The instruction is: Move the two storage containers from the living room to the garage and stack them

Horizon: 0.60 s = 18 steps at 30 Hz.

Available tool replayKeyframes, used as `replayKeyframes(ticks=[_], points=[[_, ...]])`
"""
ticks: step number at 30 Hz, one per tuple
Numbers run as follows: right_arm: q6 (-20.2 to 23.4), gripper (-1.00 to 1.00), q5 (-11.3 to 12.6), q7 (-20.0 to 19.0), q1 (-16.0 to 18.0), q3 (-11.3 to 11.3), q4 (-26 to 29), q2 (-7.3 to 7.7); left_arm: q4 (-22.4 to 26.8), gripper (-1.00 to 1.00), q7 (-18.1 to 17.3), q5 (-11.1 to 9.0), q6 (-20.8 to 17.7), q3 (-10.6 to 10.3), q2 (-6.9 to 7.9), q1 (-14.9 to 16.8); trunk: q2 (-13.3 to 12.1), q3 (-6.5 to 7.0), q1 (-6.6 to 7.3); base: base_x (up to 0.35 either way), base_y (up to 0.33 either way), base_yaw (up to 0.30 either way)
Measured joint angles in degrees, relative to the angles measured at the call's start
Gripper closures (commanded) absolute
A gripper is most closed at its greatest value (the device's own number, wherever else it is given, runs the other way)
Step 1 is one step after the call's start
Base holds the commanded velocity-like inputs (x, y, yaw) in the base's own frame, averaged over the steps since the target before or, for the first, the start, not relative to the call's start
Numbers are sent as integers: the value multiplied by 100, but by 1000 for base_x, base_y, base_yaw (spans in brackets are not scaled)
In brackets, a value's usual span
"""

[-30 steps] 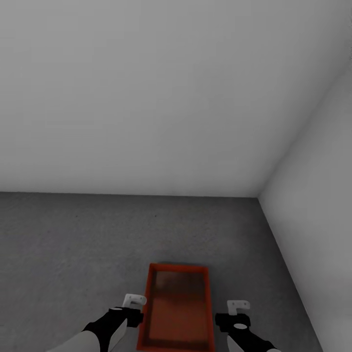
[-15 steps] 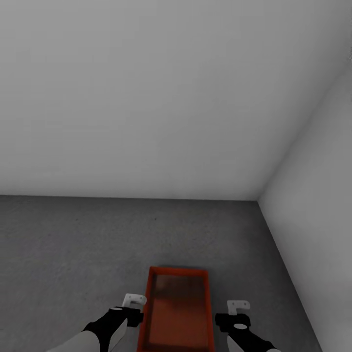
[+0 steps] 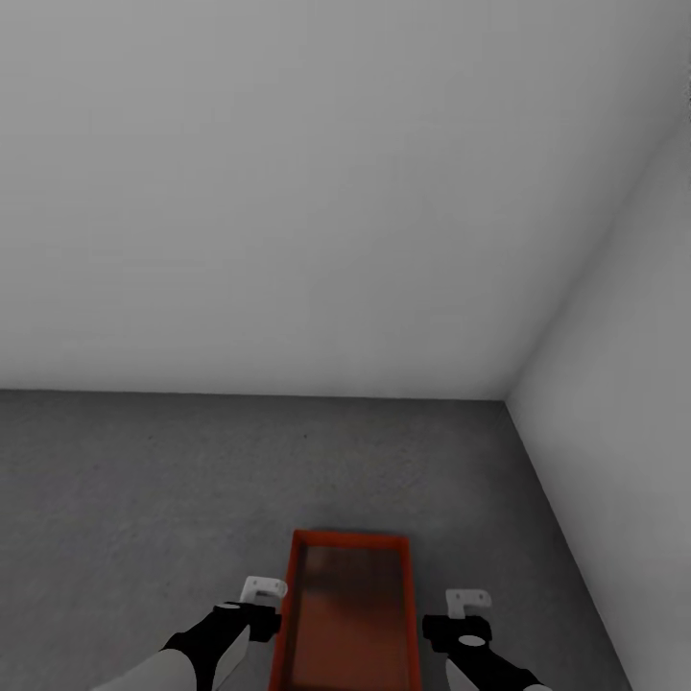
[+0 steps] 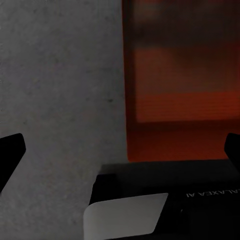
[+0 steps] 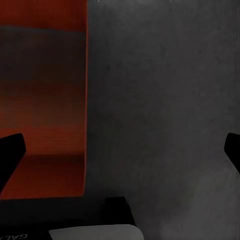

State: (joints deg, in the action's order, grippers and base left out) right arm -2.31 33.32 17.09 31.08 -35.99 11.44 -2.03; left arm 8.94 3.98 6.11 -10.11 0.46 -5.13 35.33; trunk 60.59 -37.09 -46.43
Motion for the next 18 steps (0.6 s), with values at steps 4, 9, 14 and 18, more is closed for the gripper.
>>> replayKeyframes(ticks=[4, 9, 14, 18], points=[[0, -100, 0, 0, 0, -2, 0, 0, 0, -100, 2, 3, 0, 0, 4, 0, 0, 35, 0, 0, 0, 0], [0, -100, 0, 0, 0, -3, 0, 0, 0, -100, 3, 7, 0, 0, 5, 0, 0, 80, 0, 0, 0, 0], [0, -100, 0, 0, 0, -3, 0, 0, 0, -100, 3, 7, 0, 0, 6, 0, 0, 124, 0, 0, 0, 0], [0, -100, 0, 0, 0, -3, 0, 0, 0, -100, 3, 7, 1, 0, 6, 0, 0, 159, 0, 0, 0, 0]])
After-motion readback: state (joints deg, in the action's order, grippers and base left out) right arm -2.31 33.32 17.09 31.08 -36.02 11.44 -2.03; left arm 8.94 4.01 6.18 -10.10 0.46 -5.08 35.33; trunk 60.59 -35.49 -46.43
